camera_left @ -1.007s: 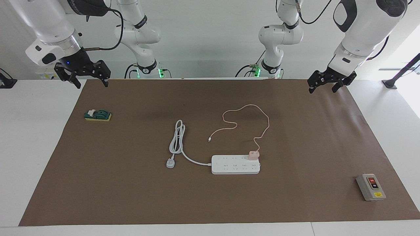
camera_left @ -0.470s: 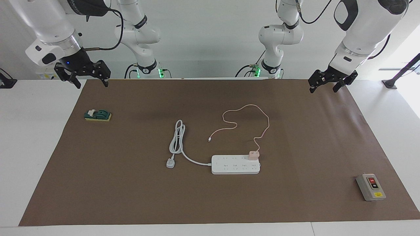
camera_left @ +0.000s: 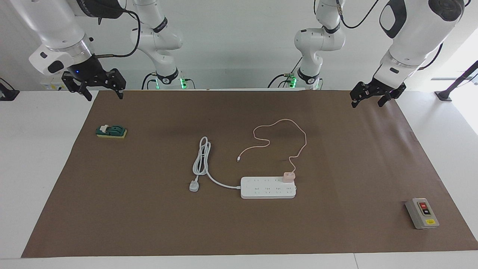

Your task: Plug charger into power strip

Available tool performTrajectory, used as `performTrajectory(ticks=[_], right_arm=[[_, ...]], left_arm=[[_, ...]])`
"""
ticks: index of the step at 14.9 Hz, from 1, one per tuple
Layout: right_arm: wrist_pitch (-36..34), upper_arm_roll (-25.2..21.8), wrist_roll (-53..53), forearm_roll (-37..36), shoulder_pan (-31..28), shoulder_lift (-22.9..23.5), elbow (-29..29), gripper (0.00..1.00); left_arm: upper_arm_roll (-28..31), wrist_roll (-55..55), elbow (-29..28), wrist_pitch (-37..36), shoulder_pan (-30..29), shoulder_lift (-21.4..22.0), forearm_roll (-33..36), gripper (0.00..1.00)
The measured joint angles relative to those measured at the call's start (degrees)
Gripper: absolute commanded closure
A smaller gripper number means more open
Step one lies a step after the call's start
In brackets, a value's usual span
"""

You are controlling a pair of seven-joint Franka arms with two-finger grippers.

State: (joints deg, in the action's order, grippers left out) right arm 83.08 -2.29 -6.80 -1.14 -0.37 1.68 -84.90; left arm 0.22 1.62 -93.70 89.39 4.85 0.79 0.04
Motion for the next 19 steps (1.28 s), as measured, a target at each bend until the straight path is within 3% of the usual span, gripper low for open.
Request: performTrajectory(ticks=[19], right_arm=[[-1.1, -0.3, 0.0, 0.0, -0.1, 0.0, 0.0, 0.0]], left_arm=[[0.2, 0.0, 0.9, 0.0, 0.1, -1.0, 0.0, 0.0]])
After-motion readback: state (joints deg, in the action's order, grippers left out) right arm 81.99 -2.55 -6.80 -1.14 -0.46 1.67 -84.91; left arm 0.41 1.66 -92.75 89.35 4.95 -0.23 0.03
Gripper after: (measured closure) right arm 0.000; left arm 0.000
